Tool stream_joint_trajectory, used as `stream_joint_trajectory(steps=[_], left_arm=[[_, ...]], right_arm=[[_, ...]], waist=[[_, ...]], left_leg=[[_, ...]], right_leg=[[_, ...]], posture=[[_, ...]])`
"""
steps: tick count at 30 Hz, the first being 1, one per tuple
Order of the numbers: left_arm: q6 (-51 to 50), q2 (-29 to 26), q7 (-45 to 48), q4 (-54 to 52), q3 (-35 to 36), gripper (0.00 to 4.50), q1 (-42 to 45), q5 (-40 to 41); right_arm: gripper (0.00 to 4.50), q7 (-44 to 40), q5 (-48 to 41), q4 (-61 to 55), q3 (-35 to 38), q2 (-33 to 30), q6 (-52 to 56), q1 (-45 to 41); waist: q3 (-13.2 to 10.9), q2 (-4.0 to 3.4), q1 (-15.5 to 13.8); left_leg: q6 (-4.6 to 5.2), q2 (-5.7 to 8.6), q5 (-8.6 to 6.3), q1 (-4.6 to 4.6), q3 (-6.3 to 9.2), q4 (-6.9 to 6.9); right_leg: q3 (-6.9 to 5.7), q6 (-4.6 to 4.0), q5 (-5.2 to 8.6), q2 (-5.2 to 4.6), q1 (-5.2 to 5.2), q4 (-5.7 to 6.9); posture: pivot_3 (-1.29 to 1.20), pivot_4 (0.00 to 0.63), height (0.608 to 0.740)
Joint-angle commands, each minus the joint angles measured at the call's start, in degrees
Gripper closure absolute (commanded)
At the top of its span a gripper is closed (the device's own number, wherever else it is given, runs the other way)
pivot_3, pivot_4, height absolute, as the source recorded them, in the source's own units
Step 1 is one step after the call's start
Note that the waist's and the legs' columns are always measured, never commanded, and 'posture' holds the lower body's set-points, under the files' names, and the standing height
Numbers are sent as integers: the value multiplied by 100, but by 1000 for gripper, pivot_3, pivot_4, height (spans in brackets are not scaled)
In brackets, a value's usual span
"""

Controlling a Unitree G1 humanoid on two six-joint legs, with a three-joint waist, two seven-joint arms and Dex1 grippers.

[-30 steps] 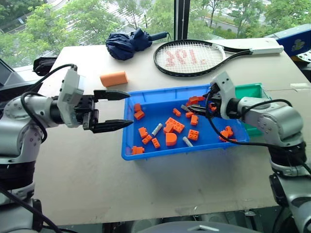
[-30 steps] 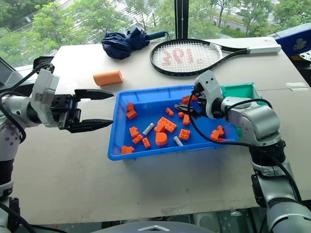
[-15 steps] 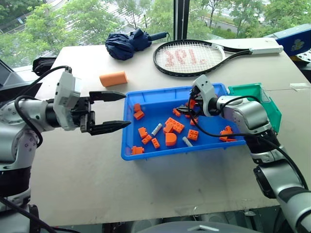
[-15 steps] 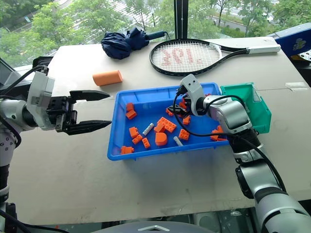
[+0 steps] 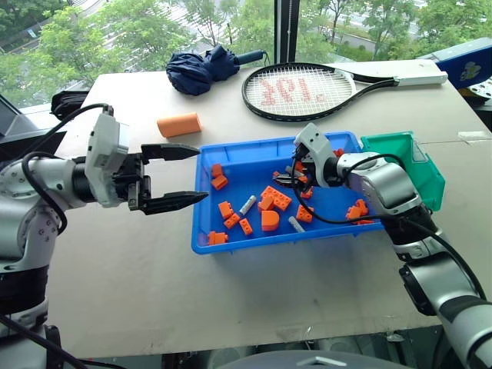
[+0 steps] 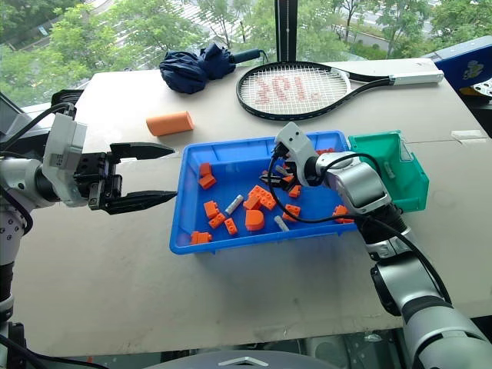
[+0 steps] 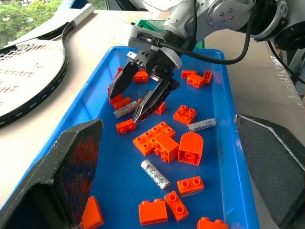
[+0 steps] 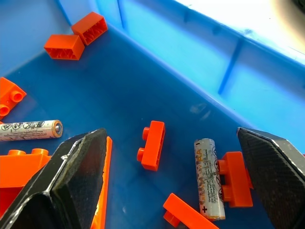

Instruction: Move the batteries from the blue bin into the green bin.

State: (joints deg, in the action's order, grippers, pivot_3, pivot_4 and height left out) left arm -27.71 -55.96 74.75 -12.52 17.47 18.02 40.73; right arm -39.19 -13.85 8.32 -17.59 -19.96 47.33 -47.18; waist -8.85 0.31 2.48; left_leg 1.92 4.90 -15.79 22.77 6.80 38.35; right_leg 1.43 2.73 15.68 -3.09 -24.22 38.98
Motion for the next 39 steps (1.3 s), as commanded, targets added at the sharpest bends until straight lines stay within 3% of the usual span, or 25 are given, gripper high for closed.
stream_joint_trajectory(steps=[1, 8, 11, 20, 23, 38, 39], left_arm=[[25, -81, -3, -109, 150, 0, 77, 95], [10, -92, -8, -124, 173, 0, 60, 105], [6, -91, -11, -120, 167, 0, 68, 101], [3, -102, 2, -117, 179, 0, 68, 100], [15, -99, 1, -106, 172, 0, 75, 87], [24, -75, -38, -130, 167, 0, 72, 82], [24, -74, -43, -135, 166, 0, 69, 81]], right_arm=[[128, -127, 69, 10, 12, 25, -54, -99], [128, -318, 212, 182, -58, -14, 45, -139], [829, -372, 292, 256, -59, -5, 1, -179], [829, -463, 467, 406, -68, 34, -23, -285], [1655, -467, 526, 500, -69, 49, -12, -335], [1655, -522, 866, 885, -202, 117, -26, -642], [1920, -557, 885, 894, -228, 108, -19, -649]], waist=[[0, 0, 0], [0, 0, 0], [0, 0, 0], [0, 0, 0], [0, 0, 0], [0, 0, 3], [0, 0, 3]], left_leg=[[0, 0, 0, 0, 0, 0], [0, 0, 0, 0, 0, 0], [0, 0, 0, 0, 0, 0], [-1, 0, 0, 0, 0, 0], [-1, 0, 0, 0, 0, 0], [-1, 0, 1, 1, 0, -1], [-1, 0, 1, 0, 0, -1]], right_leg=[[0, 0, 0, 0, 0, 0], [0, 0, 0, 0, 0, 0], [0, 0, 0, 0, 0, 0], [0, 0, 0, 0, -1, 1], [1, 0, 0, 0, -1, 1], [1, 0, 0, 0, -2, 1], [1, 0, 0, 0, -2, 1]], posture=[[0, 150, 740], [0, 150, 740], [0, 150, 740], [0, 150, 740], [0, 150, 740], [0, 150, 740], [0, 150, 740]])
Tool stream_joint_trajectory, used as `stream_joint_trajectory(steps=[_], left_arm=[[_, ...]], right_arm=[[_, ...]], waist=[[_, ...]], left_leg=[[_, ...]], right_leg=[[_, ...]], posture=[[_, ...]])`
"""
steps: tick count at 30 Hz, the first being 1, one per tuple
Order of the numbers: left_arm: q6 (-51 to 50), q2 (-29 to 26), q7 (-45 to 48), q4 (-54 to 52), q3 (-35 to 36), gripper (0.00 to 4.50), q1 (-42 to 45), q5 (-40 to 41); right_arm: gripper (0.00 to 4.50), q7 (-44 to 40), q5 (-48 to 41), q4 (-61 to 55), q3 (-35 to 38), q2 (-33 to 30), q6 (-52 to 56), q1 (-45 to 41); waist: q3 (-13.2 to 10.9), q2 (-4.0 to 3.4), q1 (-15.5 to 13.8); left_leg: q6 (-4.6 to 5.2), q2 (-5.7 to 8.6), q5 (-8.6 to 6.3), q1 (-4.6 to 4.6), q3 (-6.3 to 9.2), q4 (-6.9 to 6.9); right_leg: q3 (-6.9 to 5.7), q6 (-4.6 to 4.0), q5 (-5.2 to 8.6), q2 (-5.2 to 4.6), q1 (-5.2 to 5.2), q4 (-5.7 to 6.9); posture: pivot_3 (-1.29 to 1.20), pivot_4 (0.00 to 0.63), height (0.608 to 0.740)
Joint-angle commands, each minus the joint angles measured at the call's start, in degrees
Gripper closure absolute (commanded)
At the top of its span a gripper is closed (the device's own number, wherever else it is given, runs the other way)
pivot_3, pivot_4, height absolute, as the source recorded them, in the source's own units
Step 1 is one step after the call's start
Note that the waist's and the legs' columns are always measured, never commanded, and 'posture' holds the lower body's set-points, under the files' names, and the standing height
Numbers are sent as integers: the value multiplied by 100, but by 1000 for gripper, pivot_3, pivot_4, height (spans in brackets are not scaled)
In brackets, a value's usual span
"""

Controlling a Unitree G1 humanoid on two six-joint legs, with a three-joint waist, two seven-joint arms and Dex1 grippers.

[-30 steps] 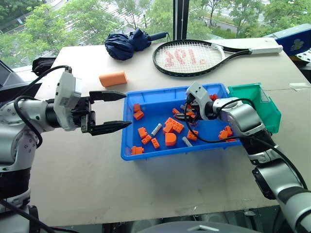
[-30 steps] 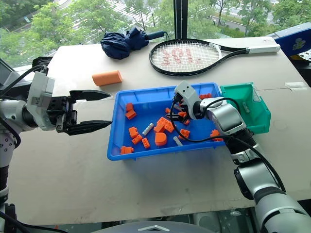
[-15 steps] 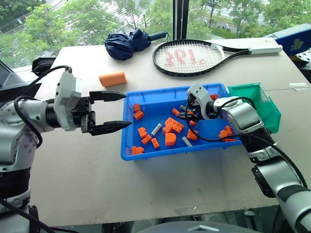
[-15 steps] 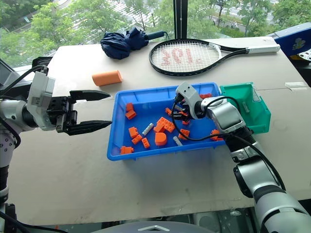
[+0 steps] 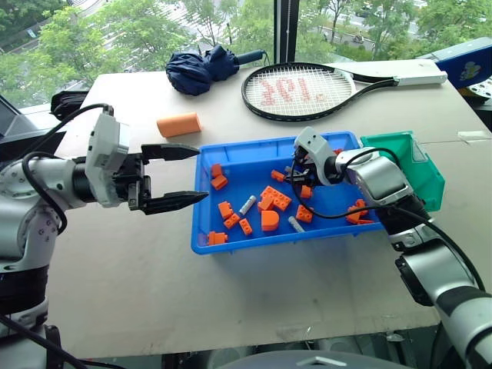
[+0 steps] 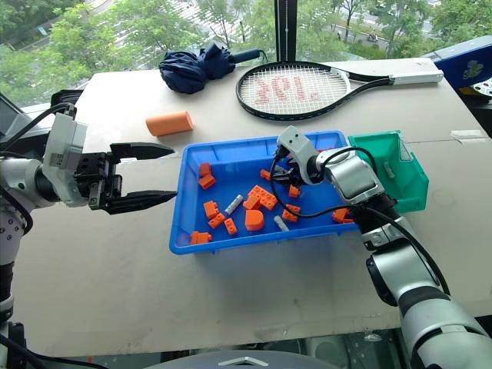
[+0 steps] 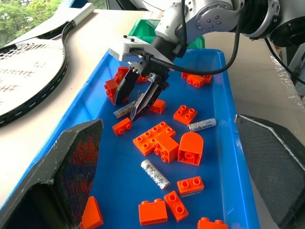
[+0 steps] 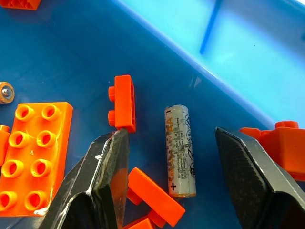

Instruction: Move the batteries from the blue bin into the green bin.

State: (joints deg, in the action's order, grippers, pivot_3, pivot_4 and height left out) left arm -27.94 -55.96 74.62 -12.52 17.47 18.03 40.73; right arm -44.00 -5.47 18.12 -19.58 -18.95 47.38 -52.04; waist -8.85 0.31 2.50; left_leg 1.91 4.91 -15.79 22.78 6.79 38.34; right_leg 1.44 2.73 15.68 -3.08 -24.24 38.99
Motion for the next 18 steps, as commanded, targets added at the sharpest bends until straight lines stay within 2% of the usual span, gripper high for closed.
stream_joint_trajectory(steps=[1, 2, 6, 18], left_arm=[[42, -75, -33, -137, 167, 0, 67, 82], [39, -78, -34, -138, 169, 0, 65, 84], [49, -99, -14, -113, 179, 0, 54, 67], [79, -91, 9, -39, 135, 0, 127, 42]], right_arm=[[2193, -105, 66, -80, -56, -3, -4, -167], [2432, -151, 87, -84, -97, -23, 24, -165], [4411, -207, 132, -93, -126, -45, 59, -153], [4469, -173, -44, -700, 127, -198, 517, -108]], waist=[[0, 0, 1], [0, 0, 1], [1, 0, 1], [2, 2, 0]], left_leg=[[0, 0, 0, 0, 0, 0], [0, 0, 0, 0, 0, 0], [0, 0, 0, 0, 0, 0], [-1, 0, 1, 1, 2, 0]], right_leg=[[0, 0, 0, 0, 0, 0], [0, 0, 0, 0, 0, 0], [0, 0, 0, 0, 0, 1], [0, 0, 0, 0, -1, 1]], posture=[[0, 150, 740], [0, 150, 740], [0, 150, 740], [0, 150, 740]])
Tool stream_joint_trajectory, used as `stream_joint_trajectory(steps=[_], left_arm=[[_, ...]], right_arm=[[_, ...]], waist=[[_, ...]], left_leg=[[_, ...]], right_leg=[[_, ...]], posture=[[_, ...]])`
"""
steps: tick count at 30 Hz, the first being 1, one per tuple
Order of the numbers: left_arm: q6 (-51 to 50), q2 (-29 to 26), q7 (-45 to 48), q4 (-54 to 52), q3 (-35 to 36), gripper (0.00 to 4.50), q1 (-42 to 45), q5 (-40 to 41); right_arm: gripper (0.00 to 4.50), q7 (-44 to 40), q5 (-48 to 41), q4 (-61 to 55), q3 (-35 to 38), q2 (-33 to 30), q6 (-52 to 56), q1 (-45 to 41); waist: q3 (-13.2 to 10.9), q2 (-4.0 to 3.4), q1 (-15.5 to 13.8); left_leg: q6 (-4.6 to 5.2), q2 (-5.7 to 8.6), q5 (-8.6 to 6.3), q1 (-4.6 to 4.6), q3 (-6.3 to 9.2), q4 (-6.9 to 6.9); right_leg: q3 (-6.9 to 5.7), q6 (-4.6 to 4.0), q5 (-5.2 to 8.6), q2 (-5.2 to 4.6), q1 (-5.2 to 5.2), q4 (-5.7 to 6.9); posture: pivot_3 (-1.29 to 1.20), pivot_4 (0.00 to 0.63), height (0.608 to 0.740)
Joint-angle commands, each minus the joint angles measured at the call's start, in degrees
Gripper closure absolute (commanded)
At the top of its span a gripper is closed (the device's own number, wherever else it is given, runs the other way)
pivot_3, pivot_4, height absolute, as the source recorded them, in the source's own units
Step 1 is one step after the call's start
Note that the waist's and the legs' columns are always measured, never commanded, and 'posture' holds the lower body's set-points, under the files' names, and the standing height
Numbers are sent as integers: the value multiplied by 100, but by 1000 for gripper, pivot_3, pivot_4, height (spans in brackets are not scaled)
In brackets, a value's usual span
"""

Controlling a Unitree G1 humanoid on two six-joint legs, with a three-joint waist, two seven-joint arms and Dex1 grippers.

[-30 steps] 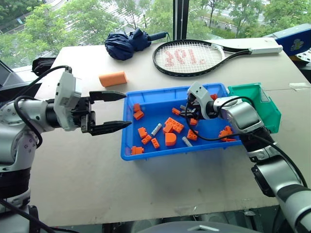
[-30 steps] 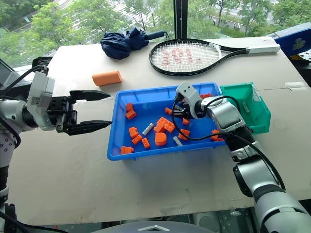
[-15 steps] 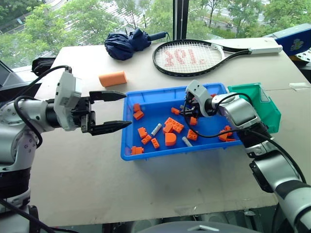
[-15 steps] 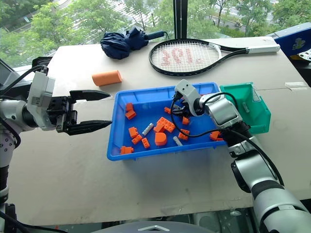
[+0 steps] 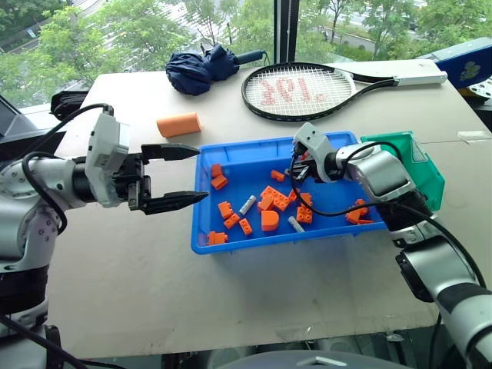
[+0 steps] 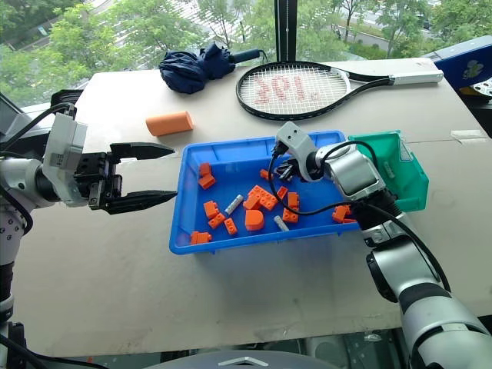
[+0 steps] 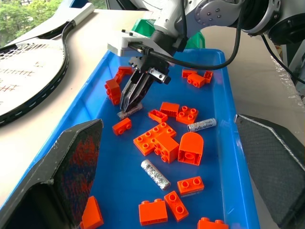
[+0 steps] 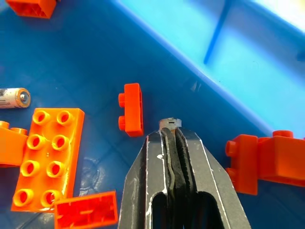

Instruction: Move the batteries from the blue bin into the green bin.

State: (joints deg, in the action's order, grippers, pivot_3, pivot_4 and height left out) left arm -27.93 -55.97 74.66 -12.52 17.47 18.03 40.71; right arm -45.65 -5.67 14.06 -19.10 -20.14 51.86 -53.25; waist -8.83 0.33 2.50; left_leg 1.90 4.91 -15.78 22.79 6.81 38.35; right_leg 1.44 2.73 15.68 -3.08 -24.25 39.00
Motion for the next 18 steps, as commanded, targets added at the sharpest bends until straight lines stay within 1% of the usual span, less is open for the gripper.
stream_joint_trajectory(steps=[1, 3, 4, 5, 8, 18], left_arm=[[89, -82, 8, -22, 116, 0, 149, 35], [97, -69, 12, -9, 96, 0, 173, 30], [100, -66, 18, -8, 92, 0, 177, 31], [96, -65, 23, -7, 92, 0, 179, 34], [98, -65, 35, 5, 80, 0, 188, 26], [86, -80, 38, -1, 83, 0, 190, 28]], right_arm=[[4469, -42, 6, -303, 2, -117, 25, 47], [4469, -43, 32, -305, -55, -132, -15, 77], [3935, -8, 39, -301, -46, -117, -23, 82], [3625, 37, 41, -297, -23, -95, -11, 86], [2234, 77, 40, -243, -14, -54, 71, 82], [2234, 15, 50, -38, -190, 31, 40, 208]], waist=[[0, 0, 0], [0, 0, -1], [0, 0, 0], [0, 0, 0], [0, 0, 5], [0, 0, 3]], left_leg=[[0, 0, 0, 0, 0, 0], [0, 0, 0, 0, 0, 0], [0, 0, 0, 0, 0, 0], [0, 0, 0, 0, -1, 0], [0, 0, 0, 0, -1, -1], [0, 0, 0, 0, -1, -1]], right_leg=[[0, 0, 0, 0, 0, 0], [-1, 0, 0, 0, 0, 1], [0, 0, 0, 0, 0, 0], [0, 0, 0, 0, 0, 1], [1, 0, 0, 0, -1, 1], [1, 0, 0, 0, -2, 1]], posture=[[0, 150, 740], [0, 150, 740], [0, 150, 740], [0, 150, 740], [0, 150, 740], [0, 150, 740]])
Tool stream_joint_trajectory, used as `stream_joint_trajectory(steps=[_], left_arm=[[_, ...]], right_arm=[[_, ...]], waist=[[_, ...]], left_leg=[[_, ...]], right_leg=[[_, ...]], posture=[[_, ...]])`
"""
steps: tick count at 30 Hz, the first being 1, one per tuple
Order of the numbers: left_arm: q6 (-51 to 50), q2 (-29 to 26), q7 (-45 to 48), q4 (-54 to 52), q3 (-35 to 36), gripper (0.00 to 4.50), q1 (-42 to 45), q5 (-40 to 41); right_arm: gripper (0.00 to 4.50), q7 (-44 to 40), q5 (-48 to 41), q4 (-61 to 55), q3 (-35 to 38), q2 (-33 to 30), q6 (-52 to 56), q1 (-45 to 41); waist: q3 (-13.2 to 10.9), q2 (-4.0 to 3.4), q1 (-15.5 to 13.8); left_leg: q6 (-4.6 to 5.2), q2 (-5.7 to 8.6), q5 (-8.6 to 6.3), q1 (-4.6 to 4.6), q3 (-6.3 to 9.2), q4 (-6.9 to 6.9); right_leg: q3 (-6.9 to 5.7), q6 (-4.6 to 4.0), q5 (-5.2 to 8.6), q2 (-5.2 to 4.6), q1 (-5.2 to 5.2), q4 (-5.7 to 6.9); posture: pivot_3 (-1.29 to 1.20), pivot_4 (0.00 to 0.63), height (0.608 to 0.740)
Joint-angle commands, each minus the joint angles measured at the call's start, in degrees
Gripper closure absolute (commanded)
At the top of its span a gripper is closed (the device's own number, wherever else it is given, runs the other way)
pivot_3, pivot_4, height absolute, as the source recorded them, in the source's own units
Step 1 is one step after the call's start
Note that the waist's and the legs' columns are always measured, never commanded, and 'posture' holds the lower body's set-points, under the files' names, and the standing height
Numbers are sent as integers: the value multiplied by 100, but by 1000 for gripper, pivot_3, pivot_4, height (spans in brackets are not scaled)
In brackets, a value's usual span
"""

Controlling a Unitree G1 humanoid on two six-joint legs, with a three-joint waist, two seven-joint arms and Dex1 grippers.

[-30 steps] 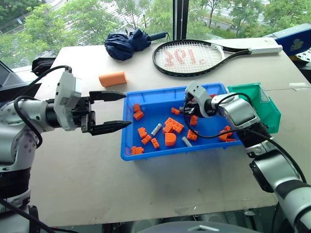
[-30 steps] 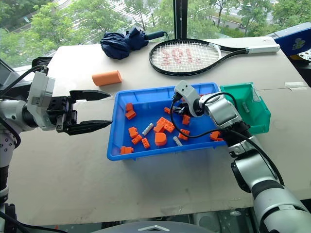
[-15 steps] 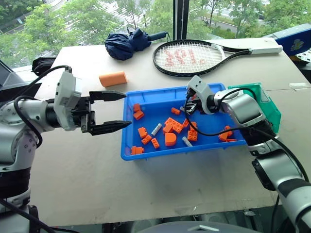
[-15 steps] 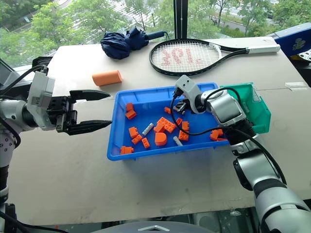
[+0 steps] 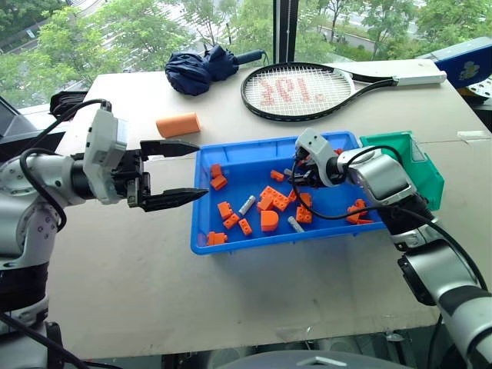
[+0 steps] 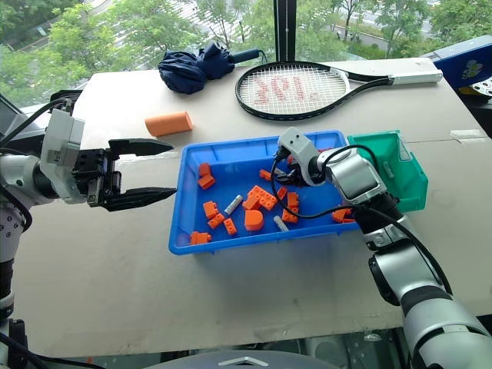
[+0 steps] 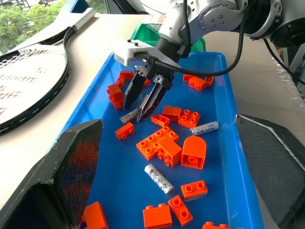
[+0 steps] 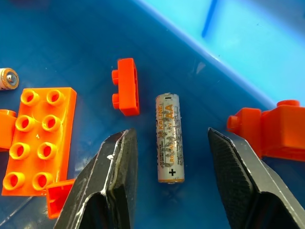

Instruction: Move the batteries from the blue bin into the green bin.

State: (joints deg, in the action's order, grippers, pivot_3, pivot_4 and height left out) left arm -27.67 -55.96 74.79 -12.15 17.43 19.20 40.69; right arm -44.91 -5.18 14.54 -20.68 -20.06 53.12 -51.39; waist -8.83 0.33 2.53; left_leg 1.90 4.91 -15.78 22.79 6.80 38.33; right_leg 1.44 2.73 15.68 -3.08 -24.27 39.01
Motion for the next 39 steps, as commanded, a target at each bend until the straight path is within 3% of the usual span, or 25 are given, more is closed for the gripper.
stream_joint_trajectory(steps=[1, 6, 11, 15, 21, 27, 36, 37, 38, 39], left_arm=[[63, -83, 28, -35, 86, 0, 74, 27], [59, -86, 42, -29, 83, 0, 78, 31], [56, -83, 56, -8, 46, 0, 128, 24], [33, -80, 64, -32, 54, 0, 155, 56], [-26, -11, 80, -101, -69, 0, 351, 151], [-48, 68, 197, -61, -301, 0, 636, 198], [-8, 87, 402, 125, -497, 0, 932, 135], [-5, 82, 412, 135, -503, 0, 940, 130], [-2, 76, 420, 143, -506, 0, 943, 127], [2, 70, 428, 152, -508, 0, 944, 123]], right_arm=[[2234, -49, 9, -87, -40, 26, -105, 34], [4457, 12, 26, -185, 25, -9, -161, 48], [4484, 14, -128, -967, 297, -294, 191, 3], [4484, 4, -481, -2241, 762, -727, 969, 122], [4484, 194, -1021, -3767, 2213, -1723, 2558, 289], [4484, 364, -1091, -3822, 3024, -2766, 2764, 1266], [4484, 762, -1036, -3198, 3500, -3002, 2121, 2452], [3733, 752, -1060, -3168, 3508, -3022, 2015, 2521], [3366, 767, -1082, -3129, 3538, -3020, 1940, 2556], [3272, 778, -1101, -3102, 3559, -3018, 1890, 2574]], waist=[[0, 0, 1], [0, 0, 0], [0, -1, -6], [-1, -1, -15], [1, 2, -50], [1, 2, -72], [0, 0, -35], [0, 0, -38], [0, 0, -38], [0, 0, -39]], left_leg=[[0, 0, 0, 0, 0, 0], [-1, 0, 0, 0, 0, 1], [-1, 0, 0, 1, 0, 0], [0, 0, 0, 9, 3, 1], [0, 2, 0, 18, 7, 2], [0, 2, 0, 14, 3, 2], [1, 1, 0, 9, -10, 1], [1, 1, 0, 9, -11, 2], [1, 1, 0, 9, -12, 3], [1, 1, 0, 9, -12, 3]], right_leg=[[0, 0, 0, 0, 0, 0], [0, 0, 0, 0, 0, 1], [0, 0, 0, 0, -1, 1], [-2, 0, 0, -1, -6, 0], [-6, 0, 0, -3, -8, -3], [-3, 0, 0, -4, -4, -1], [8, 0, 0, -3, -7, 8], [8, 0, 0, -3, -6, 8], [9, 0, 0, -3, -6, 8], [9, 0, 0, -3, -6, 8]], posture=[[0, 150, 740], [0, 150, 740], [0, 150, 740], [0, 150, 740], [0, 150, 740], [0, 150, 740], [0, 150, 740], [0, 150, 740], [0, 150, 740], [0, 150, 740]])
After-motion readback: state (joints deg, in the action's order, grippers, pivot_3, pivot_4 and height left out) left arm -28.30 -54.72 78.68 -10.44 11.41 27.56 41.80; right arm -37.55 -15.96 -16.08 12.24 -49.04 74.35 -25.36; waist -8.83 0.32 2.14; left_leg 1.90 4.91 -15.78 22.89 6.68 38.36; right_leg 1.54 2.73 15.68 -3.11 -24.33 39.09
